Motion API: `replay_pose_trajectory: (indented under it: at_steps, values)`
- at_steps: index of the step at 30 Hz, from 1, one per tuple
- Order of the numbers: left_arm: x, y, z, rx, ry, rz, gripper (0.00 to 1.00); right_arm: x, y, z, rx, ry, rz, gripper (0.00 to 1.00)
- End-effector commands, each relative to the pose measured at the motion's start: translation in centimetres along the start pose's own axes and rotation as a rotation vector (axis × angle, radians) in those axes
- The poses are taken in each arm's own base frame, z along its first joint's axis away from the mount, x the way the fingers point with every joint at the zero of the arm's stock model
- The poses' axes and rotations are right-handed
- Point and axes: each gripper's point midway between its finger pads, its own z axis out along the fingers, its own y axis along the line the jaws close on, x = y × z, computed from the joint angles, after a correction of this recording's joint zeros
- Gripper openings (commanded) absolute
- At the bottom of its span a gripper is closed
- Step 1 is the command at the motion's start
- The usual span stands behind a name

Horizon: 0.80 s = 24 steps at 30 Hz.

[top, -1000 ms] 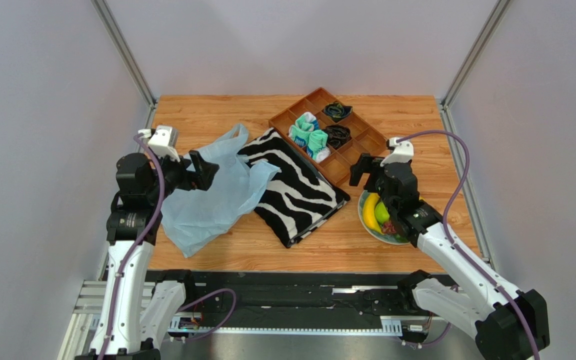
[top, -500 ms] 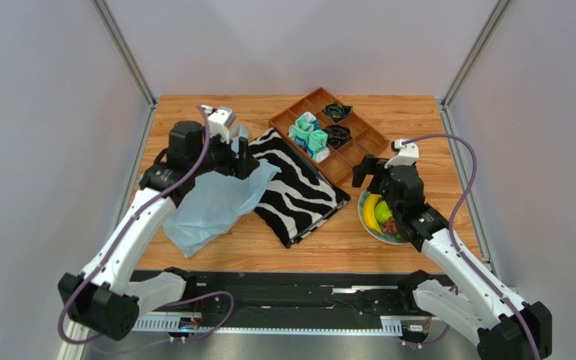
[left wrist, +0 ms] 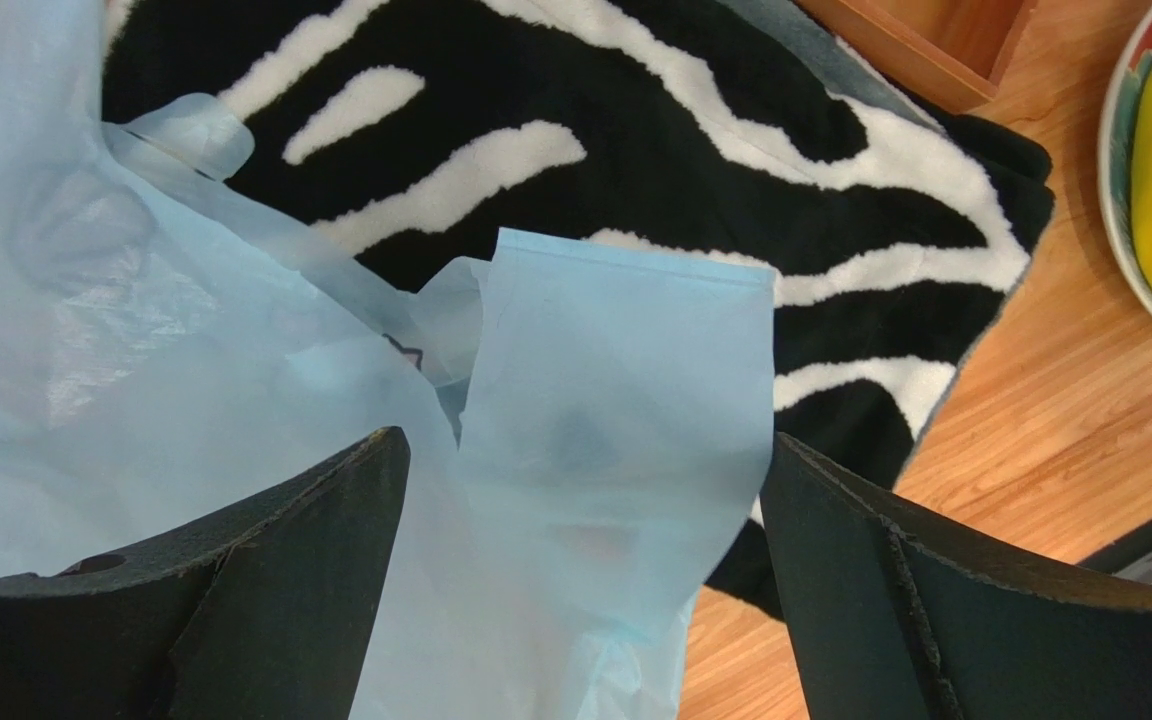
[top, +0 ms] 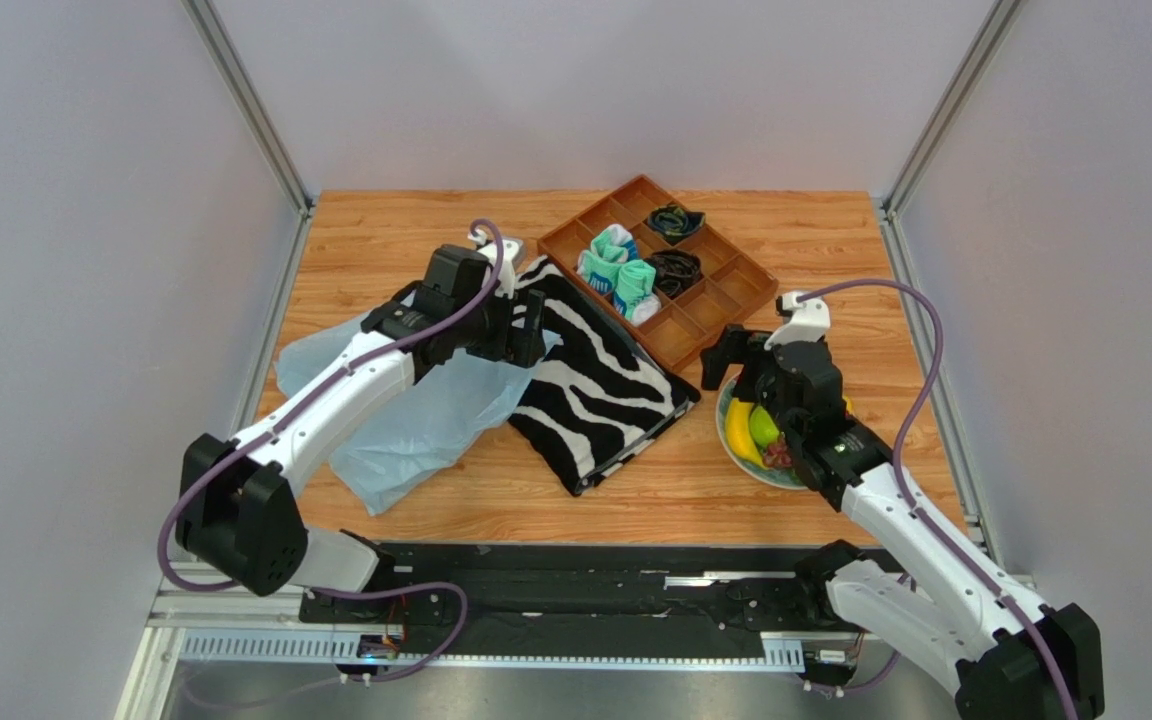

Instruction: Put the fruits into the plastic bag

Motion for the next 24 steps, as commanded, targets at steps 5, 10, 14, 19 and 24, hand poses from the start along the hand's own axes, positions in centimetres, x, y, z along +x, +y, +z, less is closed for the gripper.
replay_pose_trajectory:
  at_steps: [5,10,14,19,24]
  values:
    - [-0.8,-0.8,3.2,0.050,-0.032,-0.052,0.86,-0.7,0.4,-0.4,-0.028,-0.034,0.033,0.93]
    - [-1.9,-2.3,1.7,0.131,-0.099,-0.019,0.08,-1.0,0.9,-0.8,-0.053,-0.037,0.045,0.91]
    - [-2.5,-3.2,-2.0,0.173,-0.170,0.041,0.00,-1.6,2.1,-1.1,-0.111,-0.025,0.028,0.90]
    - [-1.8,-4.0,-8.0,0.204,-0.225,0.119,0.00,-2.3,5.1,-0.7,-0.223,0.006,0.063,0.88]
    - [0.6,-3.6,-11.9,0.190,-0.239,0.143,0.00,-2.8,9.7,0.3,-0.385,0.045,0.164,0.88]
